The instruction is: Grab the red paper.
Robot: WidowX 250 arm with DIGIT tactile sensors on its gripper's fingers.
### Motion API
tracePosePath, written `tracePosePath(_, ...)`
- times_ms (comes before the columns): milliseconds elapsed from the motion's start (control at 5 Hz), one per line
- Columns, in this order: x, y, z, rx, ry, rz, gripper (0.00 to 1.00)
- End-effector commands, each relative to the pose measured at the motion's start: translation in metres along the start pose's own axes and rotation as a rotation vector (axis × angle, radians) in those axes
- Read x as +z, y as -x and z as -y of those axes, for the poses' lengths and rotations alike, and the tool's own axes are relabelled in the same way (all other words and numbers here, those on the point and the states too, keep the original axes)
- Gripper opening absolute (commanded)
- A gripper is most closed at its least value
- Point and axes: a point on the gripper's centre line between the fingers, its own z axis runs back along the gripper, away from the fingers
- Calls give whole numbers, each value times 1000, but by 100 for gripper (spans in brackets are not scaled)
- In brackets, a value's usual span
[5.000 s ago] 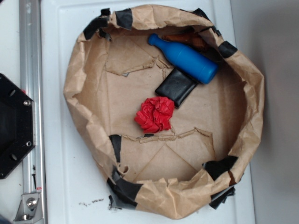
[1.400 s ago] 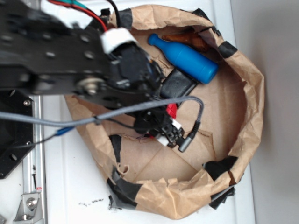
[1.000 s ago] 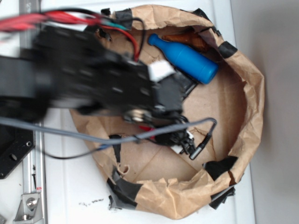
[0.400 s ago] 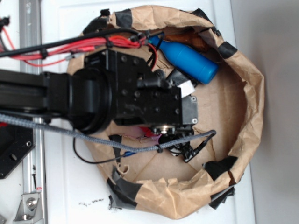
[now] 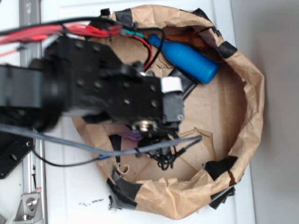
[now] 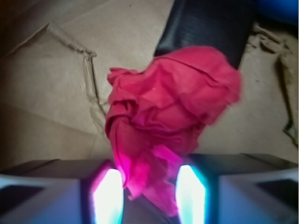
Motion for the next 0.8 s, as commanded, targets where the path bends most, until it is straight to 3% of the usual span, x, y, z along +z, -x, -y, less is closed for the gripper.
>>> tracePosePath(0, 24, -4, -15, -29, 25, 93, 62)
tracePosePath(200, 15, -9, -17, 15, 24, 94, 100)
tracePosePath(600, -9, -26, -4, -5, -16, 76, 100)
